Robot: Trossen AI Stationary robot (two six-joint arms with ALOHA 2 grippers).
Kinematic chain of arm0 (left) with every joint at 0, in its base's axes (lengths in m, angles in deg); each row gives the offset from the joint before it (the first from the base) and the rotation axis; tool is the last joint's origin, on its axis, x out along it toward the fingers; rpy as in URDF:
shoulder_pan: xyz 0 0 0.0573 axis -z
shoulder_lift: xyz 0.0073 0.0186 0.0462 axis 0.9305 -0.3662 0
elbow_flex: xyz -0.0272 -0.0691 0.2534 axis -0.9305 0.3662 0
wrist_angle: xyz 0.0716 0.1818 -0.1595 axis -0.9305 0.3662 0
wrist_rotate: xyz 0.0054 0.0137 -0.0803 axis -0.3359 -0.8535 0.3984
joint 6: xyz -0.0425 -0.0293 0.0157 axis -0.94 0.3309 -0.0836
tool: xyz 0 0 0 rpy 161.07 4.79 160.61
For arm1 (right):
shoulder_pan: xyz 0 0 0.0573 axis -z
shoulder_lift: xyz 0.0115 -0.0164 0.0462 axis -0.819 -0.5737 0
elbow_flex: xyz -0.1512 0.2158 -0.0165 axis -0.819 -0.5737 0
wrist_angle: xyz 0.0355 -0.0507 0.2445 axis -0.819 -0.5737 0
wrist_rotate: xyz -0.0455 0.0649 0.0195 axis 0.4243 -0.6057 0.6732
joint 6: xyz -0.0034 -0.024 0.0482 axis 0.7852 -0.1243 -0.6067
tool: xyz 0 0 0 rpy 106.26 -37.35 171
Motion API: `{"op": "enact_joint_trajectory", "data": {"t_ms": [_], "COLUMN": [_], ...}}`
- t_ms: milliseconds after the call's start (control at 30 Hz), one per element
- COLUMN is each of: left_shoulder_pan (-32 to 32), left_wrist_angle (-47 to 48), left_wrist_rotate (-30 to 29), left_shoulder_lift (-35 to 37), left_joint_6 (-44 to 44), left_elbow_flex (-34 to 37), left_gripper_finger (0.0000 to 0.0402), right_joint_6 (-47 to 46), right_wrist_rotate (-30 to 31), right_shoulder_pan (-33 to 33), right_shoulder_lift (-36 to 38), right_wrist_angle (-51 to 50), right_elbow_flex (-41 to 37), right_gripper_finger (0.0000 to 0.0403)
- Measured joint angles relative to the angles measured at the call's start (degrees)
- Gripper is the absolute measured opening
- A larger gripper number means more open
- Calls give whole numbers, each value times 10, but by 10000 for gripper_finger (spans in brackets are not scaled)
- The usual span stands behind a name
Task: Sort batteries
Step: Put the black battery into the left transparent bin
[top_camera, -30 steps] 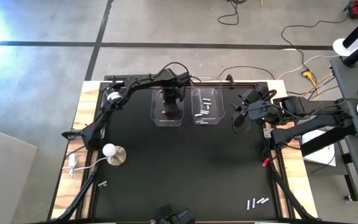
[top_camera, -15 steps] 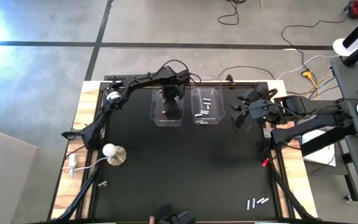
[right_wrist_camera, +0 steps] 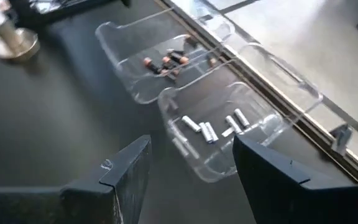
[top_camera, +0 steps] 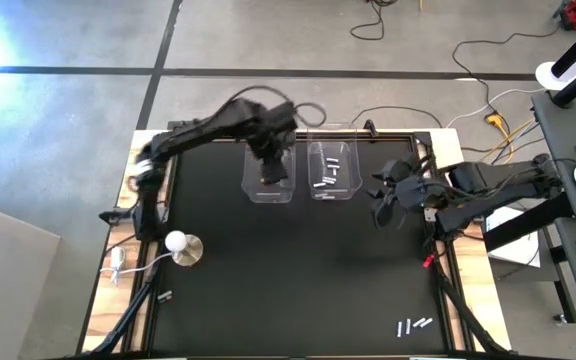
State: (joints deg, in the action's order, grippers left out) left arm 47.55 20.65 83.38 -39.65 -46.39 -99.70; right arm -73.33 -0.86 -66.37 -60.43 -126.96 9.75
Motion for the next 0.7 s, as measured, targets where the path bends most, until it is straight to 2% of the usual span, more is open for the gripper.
{"op": "enact_joint_trajectory", "data": {"t_ms": [200,300,400,567,700], "left_shoulder_pan": [115,211,320,472,558], "left_wrist_angle": [-8,-52,-120,-181,-225], "left_wrist_rotate": [0,1,-28,-60,-62], "left_shoulder_lift": [156,225,275,298,287], "left_joint_6": [-147,-253,-365,-542,-628], "left_elbow_flex": [165,253,335,438,489], "left_gripper_finger": [156,156,156,156,156], "right_joint_6": [13,23,12,-51,-83], "right_wrist_rotate": [8,15,15,14,16], "right_shoulder_pan": [-69,-94,-110,-128,-133], "right_shoulder_lift": [-20,-32,-44,-73,-100], "right_wrist_angle": [7,36,84,131,140], "right_elbow_flex": [-22,-48,-72,-86,-70], "right_gripper_finger": [219,219,219,219,219]}}
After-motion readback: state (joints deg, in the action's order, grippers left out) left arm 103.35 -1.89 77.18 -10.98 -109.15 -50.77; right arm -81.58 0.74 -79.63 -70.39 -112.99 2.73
